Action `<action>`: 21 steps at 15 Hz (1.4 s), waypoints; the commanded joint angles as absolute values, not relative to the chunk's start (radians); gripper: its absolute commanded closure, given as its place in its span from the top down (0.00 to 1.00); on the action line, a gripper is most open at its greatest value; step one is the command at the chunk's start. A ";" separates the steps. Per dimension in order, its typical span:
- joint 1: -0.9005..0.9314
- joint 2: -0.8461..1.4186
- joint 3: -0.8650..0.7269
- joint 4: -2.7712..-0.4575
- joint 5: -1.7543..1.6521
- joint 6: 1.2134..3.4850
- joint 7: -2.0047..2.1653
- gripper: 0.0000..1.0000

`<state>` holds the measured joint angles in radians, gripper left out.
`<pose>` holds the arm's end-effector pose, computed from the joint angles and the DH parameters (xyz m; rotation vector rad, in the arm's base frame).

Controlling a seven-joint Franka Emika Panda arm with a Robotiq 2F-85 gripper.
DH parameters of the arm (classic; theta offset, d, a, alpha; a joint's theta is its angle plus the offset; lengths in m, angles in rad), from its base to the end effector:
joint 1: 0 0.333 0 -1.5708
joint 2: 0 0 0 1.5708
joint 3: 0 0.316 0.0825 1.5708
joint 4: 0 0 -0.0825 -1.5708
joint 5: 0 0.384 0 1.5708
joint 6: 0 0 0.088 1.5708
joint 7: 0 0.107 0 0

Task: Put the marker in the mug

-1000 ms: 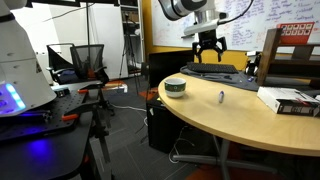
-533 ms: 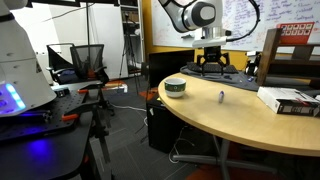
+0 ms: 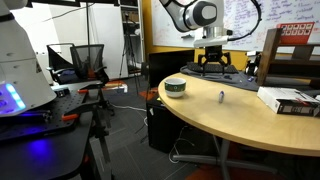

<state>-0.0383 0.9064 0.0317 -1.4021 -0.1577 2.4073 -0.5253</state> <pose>0.7375 -0.0107 0.1681 2.8863 0.9201 0.1111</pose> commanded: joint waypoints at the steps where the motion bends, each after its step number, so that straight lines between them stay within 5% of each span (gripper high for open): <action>1: -0.047 0.939 0.048 -1.363 -0.187 2.402 -0.540 1.00; 16: -0.050 1.331 0.088 -0.839 -0.190 2.270 -0.674 1.00; 21: -0.061 1.429 0.108 -0.675 -0.158 2.146 -0.753 0.86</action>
<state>-0.0475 1.3526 0.0767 -0.8183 -0.1818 2.2329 -0.6878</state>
